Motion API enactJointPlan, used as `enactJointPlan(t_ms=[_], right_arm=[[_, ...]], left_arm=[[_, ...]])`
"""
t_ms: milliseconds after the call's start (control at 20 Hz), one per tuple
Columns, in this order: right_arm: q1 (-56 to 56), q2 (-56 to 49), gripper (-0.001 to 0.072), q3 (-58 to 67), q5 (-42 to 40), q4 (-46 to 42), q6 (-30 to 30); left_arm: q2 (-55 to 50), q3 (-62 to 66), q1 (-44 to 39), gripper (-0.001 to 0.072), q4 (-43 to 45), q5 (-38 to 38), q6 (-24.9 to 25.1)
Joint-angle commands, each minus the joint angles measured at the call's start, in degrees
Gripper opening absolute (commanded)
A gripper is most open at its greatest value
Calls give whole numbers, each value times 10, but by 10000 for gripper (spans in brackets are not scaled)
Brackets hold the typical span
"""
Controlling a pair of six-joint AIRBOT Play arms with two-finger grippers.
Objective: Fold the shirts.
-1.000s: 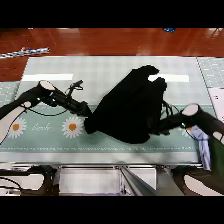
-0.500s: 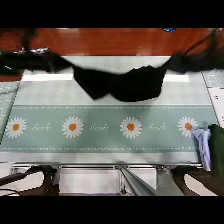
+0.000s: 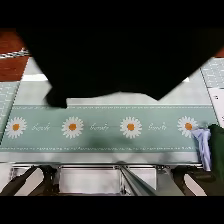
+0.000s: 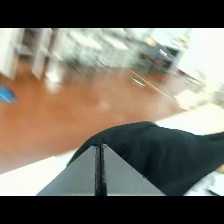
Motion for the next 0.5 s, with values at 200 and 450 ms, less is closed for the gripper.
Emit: enactJointPlan(t_ms=[200, 450], right_arm=[[0, 86, 22, 11, 136, -49, 36], [0, 87, 22, -149, 180, -90, 46]], left_arm=[[183, 15, 43, 14, 162, -17, -34], [217, -170, -49, 14, 204, -70, -47]])
